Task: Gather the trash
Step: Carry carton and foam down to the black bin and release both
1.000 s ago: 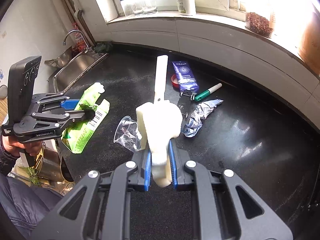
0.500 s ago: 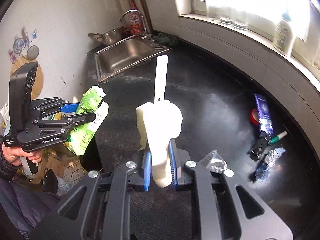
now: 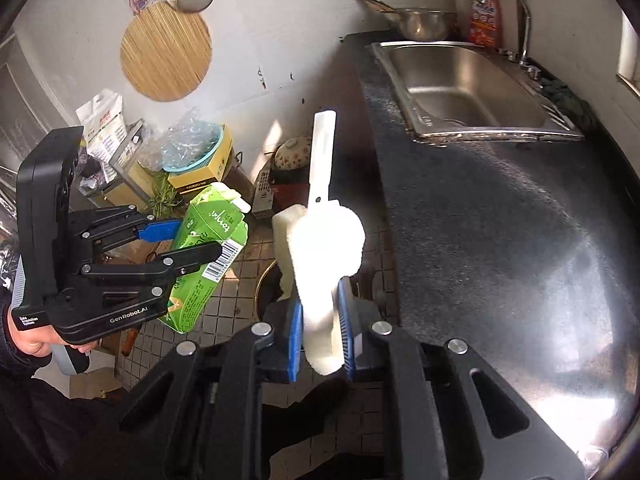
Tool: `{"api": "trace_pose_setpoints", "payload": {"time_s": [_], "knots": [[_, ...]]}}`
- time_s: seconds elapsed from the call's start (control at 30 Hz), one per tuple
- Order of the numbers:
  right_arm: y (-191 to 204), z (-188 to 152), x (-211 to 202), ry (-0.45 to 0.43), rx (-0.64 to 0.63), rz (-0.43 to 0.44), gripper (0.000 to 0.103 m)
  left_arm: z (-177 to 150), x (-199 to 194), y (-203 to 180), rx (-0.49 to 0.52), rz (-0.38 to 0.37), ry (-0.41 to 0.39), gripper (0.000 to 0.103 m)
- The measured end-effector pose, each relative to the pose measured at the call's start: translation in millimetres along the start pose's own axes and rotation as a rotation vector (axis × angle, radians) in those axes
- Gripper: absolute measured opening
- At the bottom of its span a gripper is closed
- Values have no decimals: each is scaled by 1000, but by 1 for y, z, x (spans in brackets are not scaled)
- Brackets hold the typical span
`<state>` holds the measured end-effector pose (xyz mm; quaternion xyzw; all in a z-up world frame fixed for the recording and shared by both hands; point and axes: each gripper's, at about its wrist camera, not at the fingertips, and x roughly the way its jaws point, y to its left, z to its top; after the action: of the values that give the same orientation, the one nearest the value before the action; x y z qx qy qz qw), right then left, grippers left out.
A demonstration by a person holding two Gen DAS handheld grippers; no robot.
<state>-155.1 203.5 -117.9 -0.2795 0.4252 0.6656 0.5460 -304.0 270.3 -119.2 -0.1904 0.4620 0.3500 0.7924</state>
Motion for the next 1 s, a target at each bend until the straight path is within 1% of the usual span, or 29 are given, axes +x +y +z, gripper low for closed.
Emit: {"api": "trace_pose_setpoints", "payload": {"time_s": [0.07,0.13,0.2,0.3,0.4,0.5,0.57,0.63,0.77,0.9,0.93,0.97,1.0], "knots": [[15,6,28,33,-14,7,17,-13,10,19,-31,13,18,34],[26,8,56,66,-21,13,17,-24,27,35,-62,12,46,34],[31,9,83,100,-19,14,17,-33,45,43,-81,7,58,34],[34,6,123,151,-3,9,17,-46,79,56,-108,-4,80,34],[26,1,162,219,22,14,17,-60,116,69,-148,-16,115,34],[21,-1,193,274,48,13,17,-74,152,82,-192,-19,172,34],[18,1,204,291,67,13,17,-80,169,88,-214,-28,200,34],[16,1,213,305,78,10,17,-83,178,90,-207,-30,216,34],[14,2,221,316,94,6,17,-83,184,91,-182,-40,223,35],[17,3,226,310,107,-5,18,-82,187,95,-190,-64,223,35],[14,3,223,307,113,-4,25,-81,187,95,-190,-68,222,40],[12,4,223,306,125,-4,43,-81,185,95,-185,-71,222,49],[9,5,220,299,137,-3,57,-80,184,94,-178,-62,219,73]]}}
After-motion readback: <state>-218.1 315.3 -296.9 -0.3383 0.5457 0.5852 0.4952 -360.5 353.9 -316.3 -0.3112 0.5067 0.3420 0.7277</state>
